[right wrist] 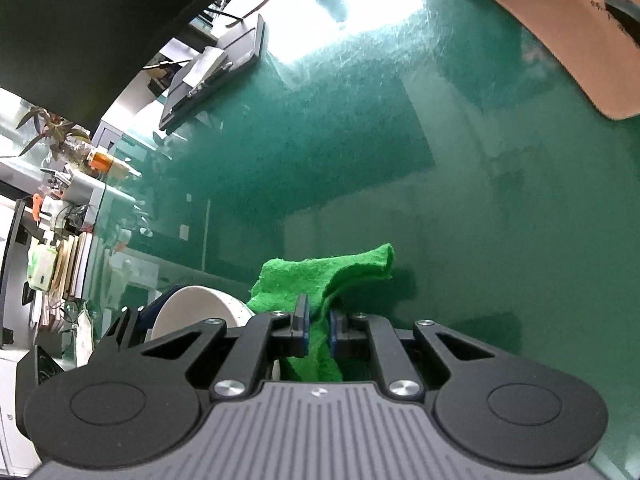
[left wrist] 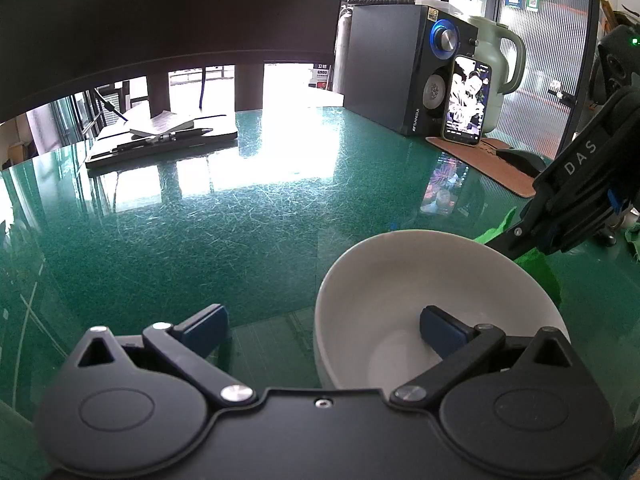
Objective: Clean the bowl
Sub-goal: 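Pull the right gripper with the cloth away from the bowl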
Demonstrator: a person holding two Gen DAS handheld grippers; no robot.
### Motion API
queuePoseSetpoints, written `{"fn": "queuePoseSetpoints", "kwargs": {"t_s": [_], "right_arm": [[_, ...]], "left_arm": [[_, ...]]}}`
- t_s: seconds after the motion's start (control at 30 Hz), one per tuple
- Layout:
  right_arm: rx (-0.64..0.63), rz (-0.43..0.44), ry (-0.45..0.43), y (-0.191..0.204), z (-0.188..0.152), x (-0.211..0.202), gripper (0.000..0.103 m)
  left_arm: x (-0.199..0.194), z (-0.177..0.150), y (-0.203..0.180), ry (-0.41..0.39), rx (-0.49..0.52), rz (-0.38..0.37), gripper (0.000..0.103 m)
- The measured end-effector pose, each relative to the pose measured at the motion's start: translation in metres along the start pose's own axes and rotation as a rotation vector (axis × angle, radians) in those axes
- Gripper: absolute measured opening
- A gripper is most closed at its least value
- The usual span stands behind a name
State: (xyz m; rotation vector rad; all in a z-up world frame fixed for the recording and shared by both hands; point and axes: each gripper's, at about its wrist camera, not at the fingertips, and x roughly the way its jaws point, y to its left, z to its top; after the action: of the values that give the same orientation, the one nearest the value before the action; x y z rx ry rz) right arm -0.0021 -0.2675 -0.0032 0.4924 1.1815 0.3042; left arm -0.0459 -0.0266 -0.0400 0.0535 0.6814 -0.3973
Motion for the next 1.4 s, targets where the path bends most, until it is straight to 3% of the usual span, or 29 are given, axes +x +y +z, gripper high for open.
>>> {"fn": "queuePoseSetpoints", "kwargs": {"t_s": [0.3,0.43,0.97,1.07,1.27,1.4], "right_arm": [[0.029,-0.002,0.001,-0.005,-0.003,0.001,0.014],[0.046,-0.003,-0.003,-0.008,-0.003,0.0,0.021],[0.08,-0.002,0.007,-0.014,-0.003,0.001,0.03],[0.06,-0.002,0.006,-0.013,-0.001,0.0,0.039],[-0.049,-0.029,0.0,-0.013,-0.001,-0.006,0.04],[-0.186,-0.052,0.006,-0.009,-0.002,-0.007,0.041]], "left_arm": [[0.0,0.0,0.0,0.0,0.0,0.0,0.103],[0.0,0.0,0.0,0.0,0.0,0.0,0.103],[-0.001,0.0,0.0,0.0,0.0,0.0,0.103],[-0.001,0.0,0.0,0.0,0.001,0.0,0.103],[-0.001,0.001,0.0,0.0,0.001,-0.001,0.103],[-0.001,0.0,0.0,-0.001,0.002,0.0,0.103]]}}
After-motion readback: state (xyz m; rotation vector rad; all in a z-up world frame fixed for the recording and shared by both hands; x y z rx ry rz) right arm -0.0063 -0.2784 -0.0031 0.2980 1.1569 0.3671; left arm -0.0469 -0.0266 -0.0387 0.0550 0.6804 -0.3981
